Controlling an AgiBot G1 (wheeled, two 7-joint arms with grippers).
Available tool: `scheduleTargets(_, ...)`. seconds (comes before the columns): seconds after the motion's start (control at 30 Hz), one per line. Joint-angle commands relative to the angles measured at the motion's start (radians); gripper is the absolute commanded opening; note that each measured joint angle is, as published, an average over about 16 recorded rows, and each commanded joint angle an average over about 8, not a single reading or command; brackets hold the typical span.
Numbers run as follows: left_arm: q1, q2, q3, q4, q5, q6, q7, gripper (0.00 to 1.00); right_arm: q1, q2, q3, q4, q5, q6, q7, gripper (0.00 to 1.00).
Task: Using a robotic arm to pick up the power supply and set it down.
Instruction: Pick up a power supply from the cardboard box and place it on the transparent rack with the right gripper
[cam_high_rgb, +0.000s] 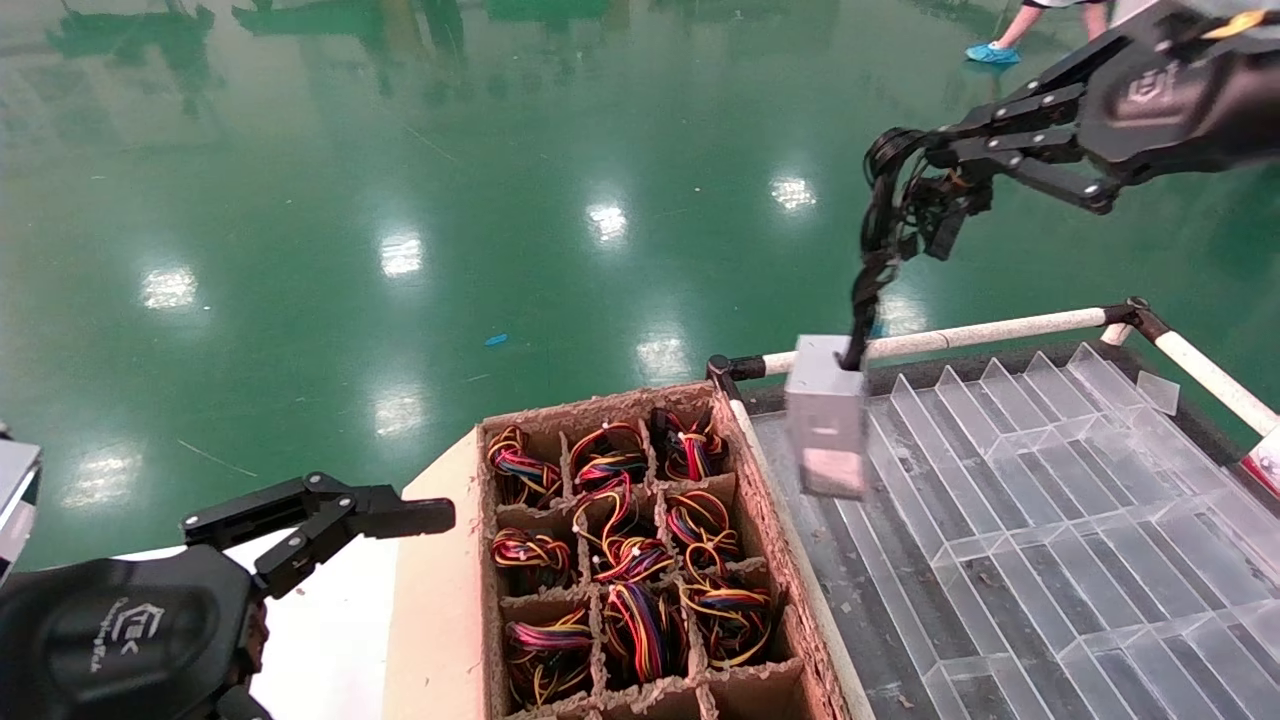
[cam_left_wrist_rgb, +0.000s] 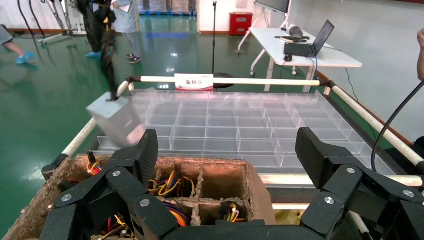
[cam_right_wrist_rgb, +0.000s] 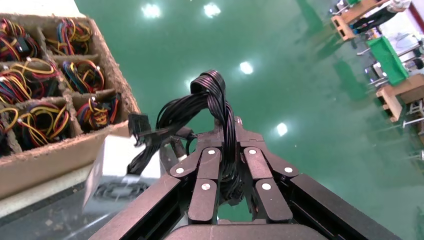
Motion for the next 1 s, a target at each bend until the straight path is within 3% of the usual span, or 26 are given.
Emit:
scheduleTargets(0.03, 0.0, 0.0, 0.0, 0.0, 0.0, 0.0, 0.0, 1.0, 0.013, -0.019, -0.013, -0.035, -0.02, 0.009, -0.023, 0.0)
scheduleTargets(0.23, 0.0, 0.0, 0.0, 0.0, 0.0, 0.0, 0.0, 1.0, 0.016, -0.081, -0.03, -0.113, -0.05, 0.096, -0.074, 0.0)
scheduleTargets(0.57, 0.0, 0.0, 0.0, 0.0, 0.0, 0.0, 0.0, 1.0, -0.001, -0.166, -0.036, -0.188, -0.068, 0.337, -0.112, 0.0)
scheduleTargets(1.0, 0.0, 0.0, 0.0, 0.0, 0.0, 0.0, 0.0, 1.0, -0.018, -0.23, -0.047, -0.232, -0.086, 0.433, -0.14, 0.0)
